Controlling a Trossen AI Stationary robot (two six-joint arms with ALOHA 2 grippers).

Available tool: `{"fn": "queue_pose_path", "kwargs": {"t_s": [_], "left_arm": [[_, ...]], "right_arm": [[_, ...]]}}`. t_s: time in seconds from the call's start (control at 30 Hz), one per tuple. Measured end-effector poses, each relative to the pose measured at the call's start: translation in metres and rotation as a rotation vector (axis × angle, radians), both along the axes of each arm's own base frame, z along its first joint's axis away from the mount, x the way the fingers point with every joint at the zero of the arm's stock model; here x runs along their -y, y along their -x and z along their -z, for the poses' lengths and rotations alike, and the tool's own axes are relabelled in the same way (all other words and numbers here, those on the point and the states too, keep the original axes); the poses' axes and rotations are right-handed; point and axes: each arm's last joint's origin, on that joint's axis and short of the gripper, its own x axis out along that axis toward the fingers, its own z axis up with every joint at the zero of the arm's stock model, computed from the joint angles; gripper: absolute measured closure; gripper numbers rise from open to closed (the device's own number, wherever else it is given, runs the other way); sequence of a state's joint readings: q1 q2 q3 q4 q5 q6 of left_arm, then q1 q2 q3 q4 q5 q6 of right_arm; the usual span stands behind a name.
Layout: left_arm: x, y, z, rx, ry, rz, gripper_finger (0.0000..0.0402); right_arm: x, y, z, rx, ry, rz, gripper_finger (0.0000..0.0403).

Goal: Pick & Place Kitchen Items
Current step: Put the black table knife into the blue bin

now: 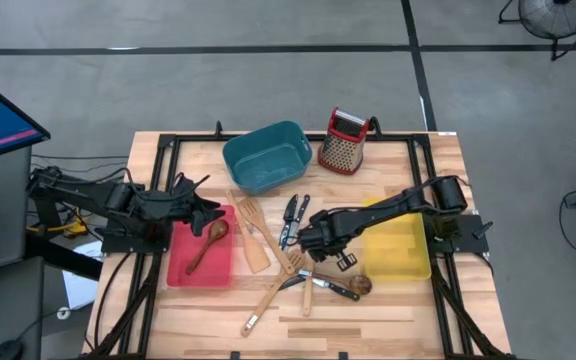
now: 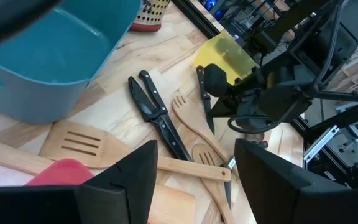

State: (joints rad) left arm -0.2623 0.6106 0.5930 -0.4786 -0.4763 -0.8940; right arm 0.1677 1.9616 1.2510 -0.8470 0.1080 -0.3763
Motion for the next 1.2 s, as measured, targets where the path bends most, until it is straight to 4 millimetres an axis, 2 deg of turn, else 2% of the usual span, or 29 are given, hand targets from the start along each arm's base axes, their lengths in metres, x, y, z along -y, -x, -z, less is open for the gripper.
{"fn": "queue_pose_path", "kwargs": {"t_s": [0.13,0.57,0.87,1.07,1.2], "left_arm": [[0.000,0.000,0.000,0.001,-0.001,-0.003,0.0204],[0.000,0.000,0.000,0.004,-0.006,-0.013,0.0207],[-0.003,0.000,-0.002,0.021,-0.059,-0.085,0.0207],[-0.001,-0.011,-0.007,0.057,-0.162,-0.070,0.0207],[0.003,-0.024,-0.011,0.087,-0.261,-0.026,0.0207]], "right_arm": [[0.002,0.000,-0.011,0.062,0.021,0.012,0.0394],[0.025,0.014,-0.072,0.234,-0.009,0.134,0.0400],[0.039,0.025,-0.117,0.437,-0.055,0.218,0.0401],[0.046,0.031,-0.145,0.606,-0.091,0.257,0.0402],[0.049,0.033,-0.165,0.733,-0.179,0.276,0.0402]]}}
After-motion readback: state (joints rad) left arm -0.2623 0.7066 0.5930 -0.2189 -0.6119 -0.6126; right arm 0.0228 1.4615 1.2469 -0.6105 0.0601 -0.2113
